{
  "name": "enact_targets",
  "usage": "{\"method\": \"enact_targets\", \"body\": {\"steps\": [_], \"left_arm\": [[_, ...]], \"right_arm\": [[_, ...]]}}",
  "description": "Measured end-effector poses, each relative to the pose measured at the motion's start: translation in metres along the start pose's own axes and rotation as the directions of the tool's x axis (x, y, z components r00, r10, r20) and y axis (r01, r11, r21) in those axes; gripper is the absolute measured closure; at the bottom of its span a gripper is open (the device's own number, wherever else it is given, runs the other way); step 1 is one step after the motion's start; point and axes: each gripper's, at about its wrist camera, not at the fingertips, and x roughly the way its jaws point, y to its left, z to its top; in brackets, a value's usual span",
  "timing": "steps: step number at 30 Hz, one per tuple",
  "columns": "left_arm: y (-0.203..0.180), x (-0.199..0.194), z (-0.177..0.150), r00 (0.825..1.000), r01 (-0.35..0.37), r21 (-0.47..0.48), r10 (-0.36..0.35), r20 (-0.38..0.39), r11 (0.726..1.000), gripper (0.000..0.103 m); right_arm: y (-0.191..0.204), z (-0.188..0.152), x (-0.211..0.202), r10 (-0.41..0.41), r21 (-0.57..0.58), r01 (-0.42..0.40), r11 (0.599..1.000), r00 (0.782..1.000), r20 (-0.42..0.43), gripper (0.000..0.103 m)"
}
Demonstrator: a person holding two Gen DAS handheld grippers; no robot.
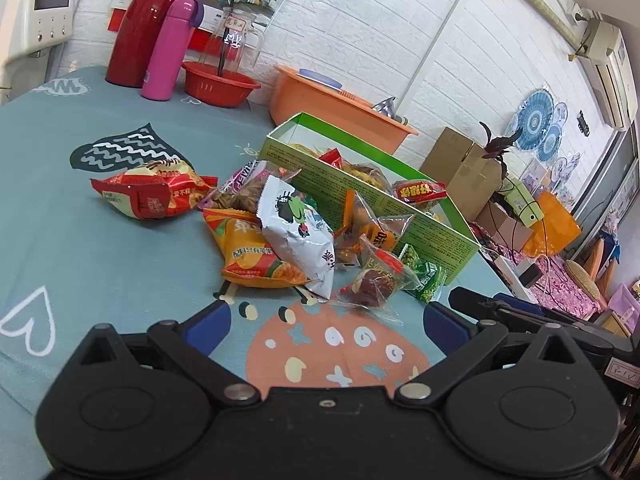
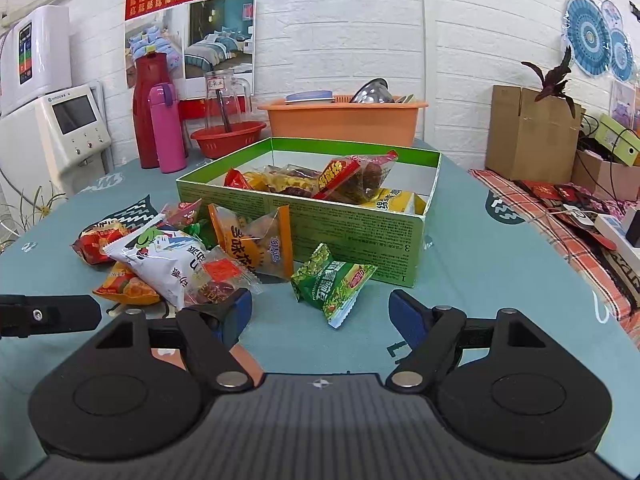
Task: Organize snacks
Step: 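Reach the left gripper to the clear brown-candy bag while the right reaches the green pack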
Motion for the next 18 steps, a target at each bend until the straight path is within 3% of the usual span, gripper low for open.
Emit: {"method": "enact_targets", "body": {"steps": [18], "left_arm": [[-0.011,0.003,0.002,1.000,-0.020,0.030,0.021,-0.009,0.999,0.000]], "right_arm": [[-0.007,-0.005,0.004,0.014,0.021,-0.013,1.000,0.999,-0.033,0.000]]}}
